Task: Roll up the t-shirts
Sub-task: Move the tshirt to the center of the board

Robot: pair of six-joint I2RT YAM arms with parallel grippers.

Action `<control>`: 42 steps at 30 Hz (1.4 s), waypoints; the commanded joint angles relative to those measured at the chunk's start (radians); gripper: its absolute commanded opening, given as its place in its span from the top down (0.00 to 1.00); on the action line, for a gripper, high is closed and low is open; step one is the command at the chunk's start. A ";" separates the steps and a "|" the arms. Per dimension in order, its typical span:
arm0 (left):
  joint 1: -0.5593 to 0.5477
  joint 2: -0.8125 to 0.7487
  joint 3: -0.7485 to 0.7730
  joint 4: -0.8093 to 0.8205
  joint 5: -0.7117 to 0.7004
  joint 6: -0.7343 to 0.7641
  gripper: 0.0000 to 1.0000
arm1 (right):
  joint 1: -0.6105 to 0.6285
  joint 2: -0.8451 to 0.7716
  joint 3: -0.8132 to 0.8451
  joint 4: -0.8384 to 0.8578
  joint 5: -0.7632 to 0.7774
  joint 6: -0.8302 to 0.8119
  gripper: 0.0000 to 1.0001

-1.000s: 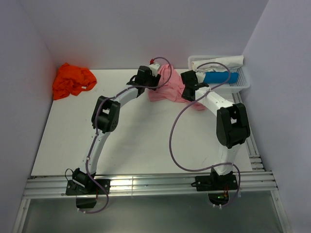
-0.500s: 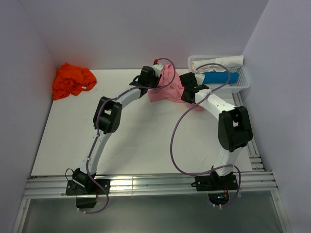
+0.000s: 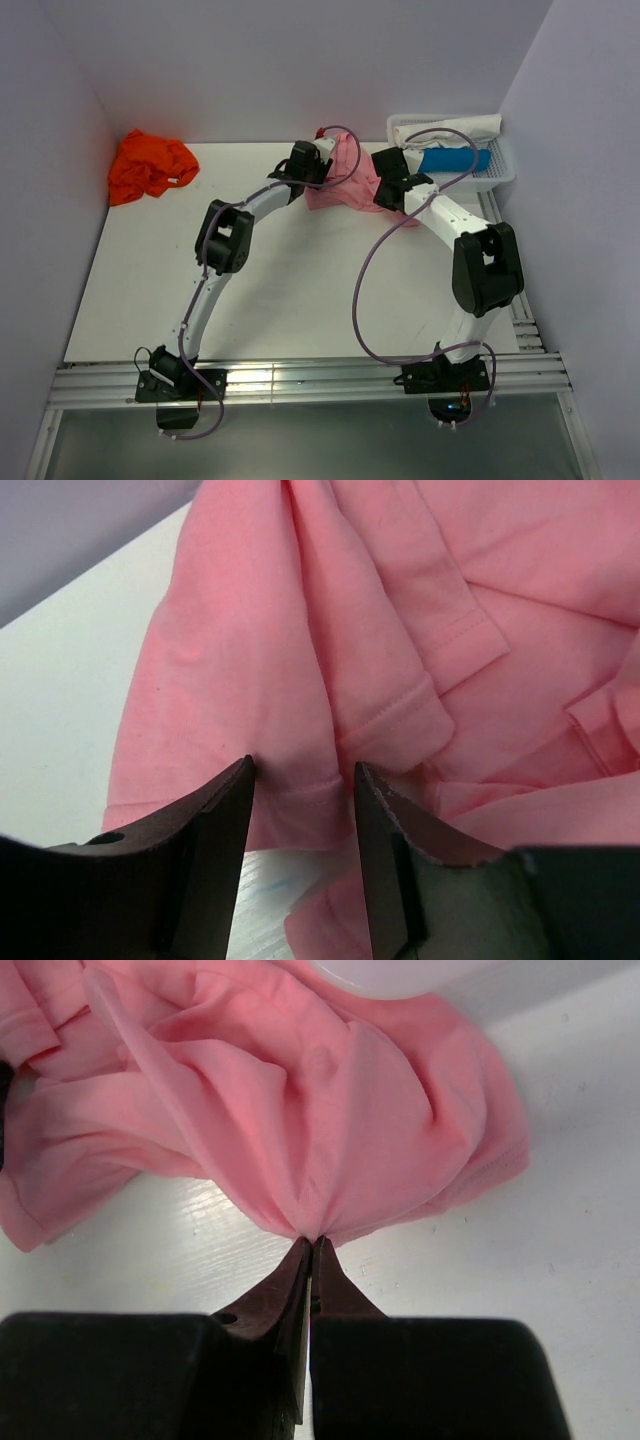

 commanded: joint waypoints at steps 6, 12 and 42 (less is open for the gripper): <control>-0.004 0.025 0.090 -0.037 -0.018 0.027 0.56 | 0.006 -0.045 0.007 -0.005 0.020 -0.002 1.00; -0.004 -0.004 0.055 -0.008 -0.032 0.043 1.00 | 0.006 -0.048 0.023 -0.017 0.026 -0.014 1.00; 0.545 -1.114 -0.484 -0.349 0.339 0.082 1.00 | -0.055 -0.643 0.036 -0.248 0.067 -0.051 1.00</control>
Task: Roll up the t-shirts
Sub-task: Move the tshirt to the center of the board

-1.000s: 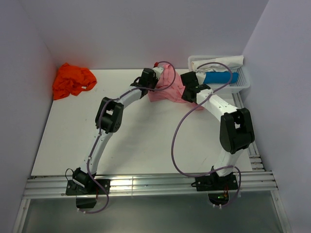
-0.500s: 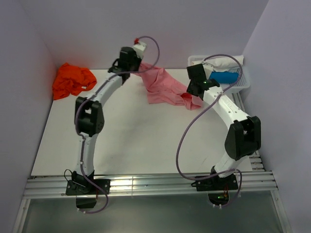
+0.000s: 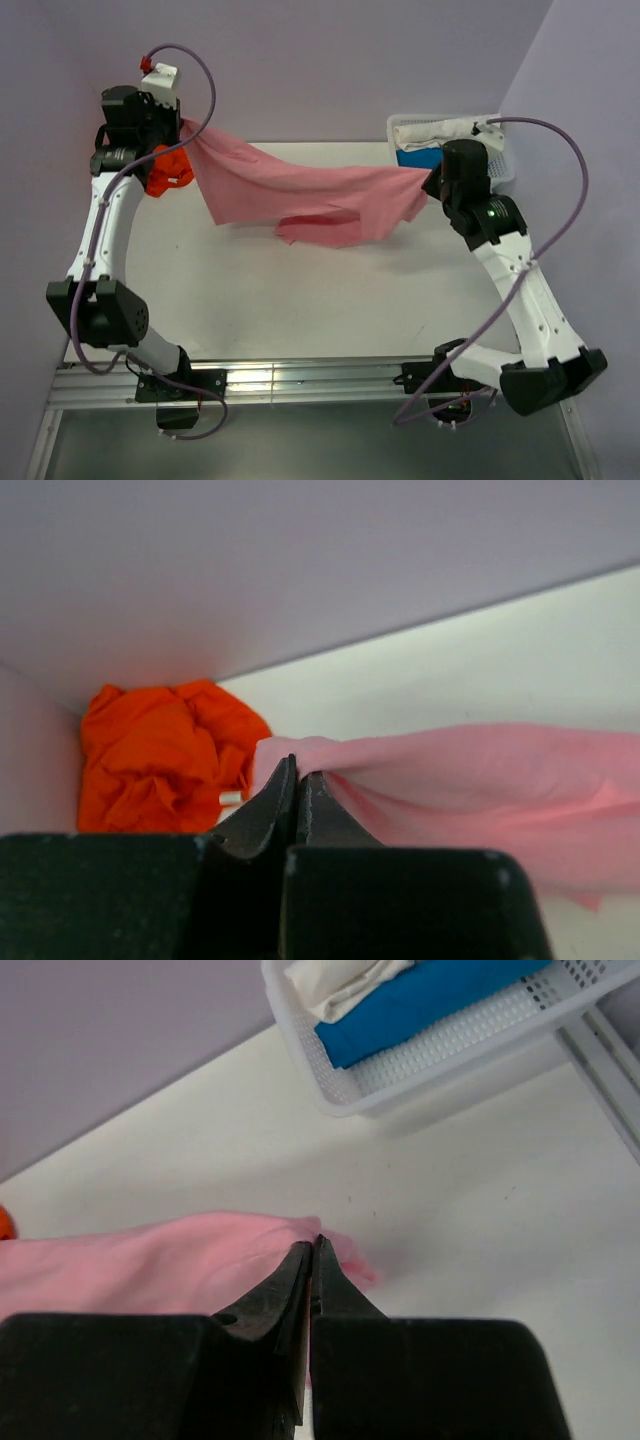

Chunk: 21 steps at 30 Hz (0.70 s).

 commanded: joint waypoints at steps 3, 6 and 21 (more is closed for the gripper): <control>0.050 -0.242 -0.105 -0.084 0.146 0.062 1.00 | -0.009 -0.183 -0.020 -0.065 0.018 0.000 1.00; 0.062 -0.323 -0.140 -0.135 0.166 0.088 1.00 | -0.009 -0.280 -0.020 -0.091 -0.009 0.006 1.00; 0.060 0.129 0.057 -0.512 0.333 0.220 1.00 | -0.009 -0.084 -0.063 0.003 -0.077 -0.045 1.00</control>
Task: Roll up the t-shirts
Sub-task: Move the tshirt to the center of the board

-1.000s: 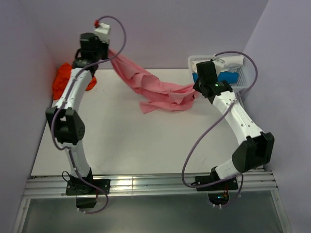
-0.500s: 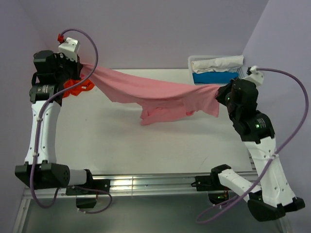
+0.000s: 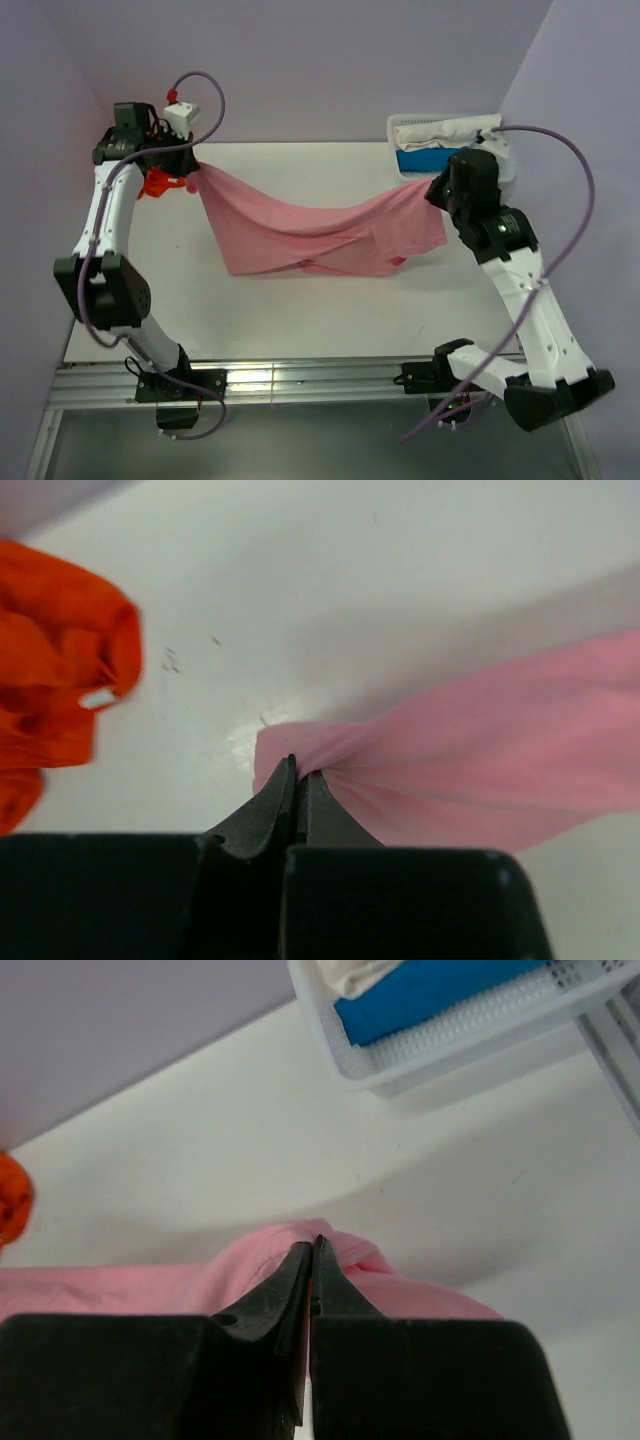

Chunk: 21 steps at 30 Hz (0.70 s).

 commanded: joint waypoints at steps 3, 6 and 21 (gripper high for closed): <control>-0.008 0.286 0.121 -0.134 0.080 0.046 1.00 | -0.012 0.144 -0.109 0.124 -0.004 -0.020 1.00; -0.016 0.444 0.184 -0.105 0.087 0.014 1.00 | -0.025 0.219 -0.165 0.176 -0.016 -0.008 1.00; -0.019 0.374 0.109 0.071 0.000 -0.065 0.20 | -0.100 0.360 -0.223 0.267 -0.067 0.031 1.00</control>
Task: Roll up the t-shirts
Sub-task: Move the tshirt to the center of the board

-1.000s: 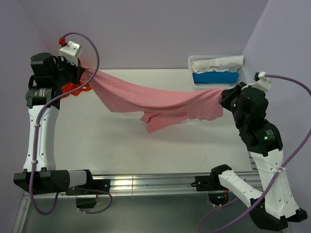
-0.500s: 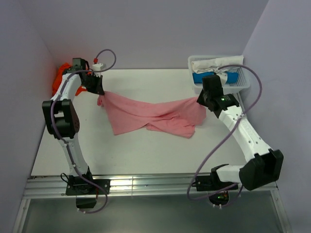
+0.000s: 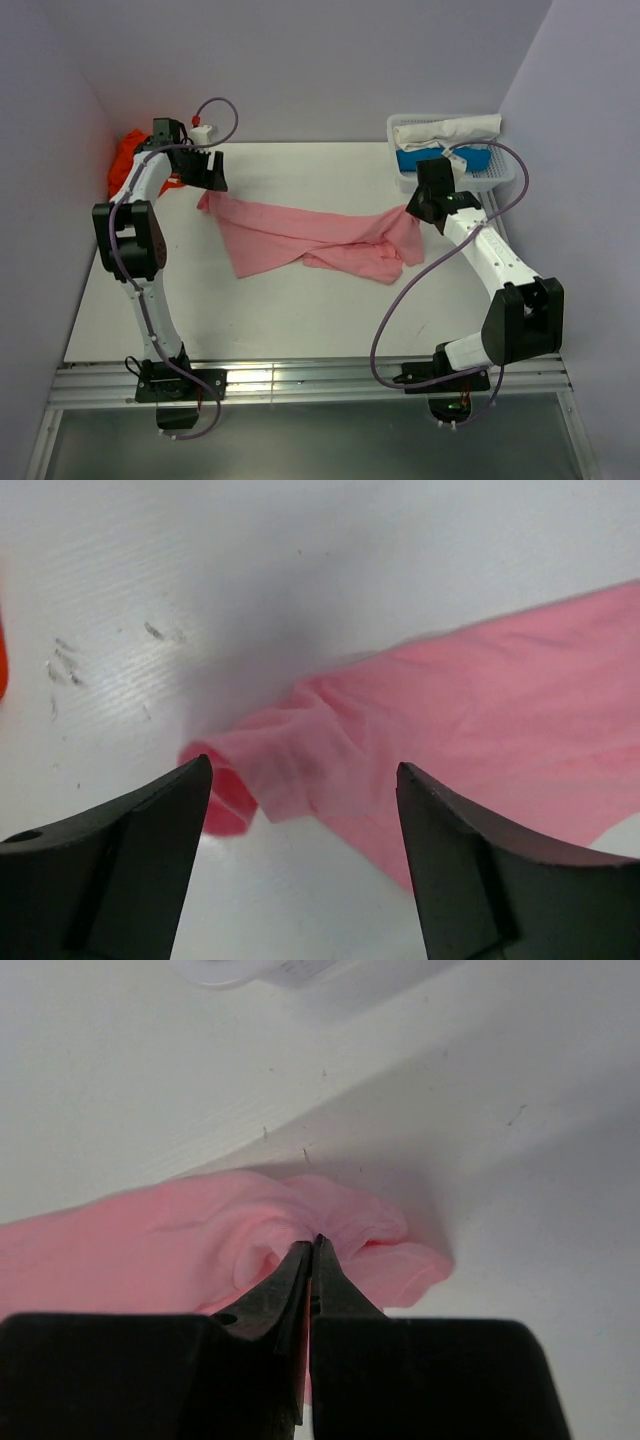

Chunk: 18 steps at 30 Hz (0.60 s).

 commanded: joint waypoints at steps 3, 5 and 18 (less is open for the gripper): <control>-0.003 -0.204 -0.105 -0.049 -0.025 0.082 0.13 | -0.004 -0.009 -0.006 0.053 -0.014 0.020 1.00; -0.003 -0.269 -0.185 -0.061 -0.035 0.113 0.01 | -0.004 -0.013 -0.017 0.055 -0.017 0.021 1.00; -0.073 -0.611 -0.743 -0.003 -0.017 0.127 0.20 | -0.001 -0.070 -0.088 0.076 -0.054 0.049 1.00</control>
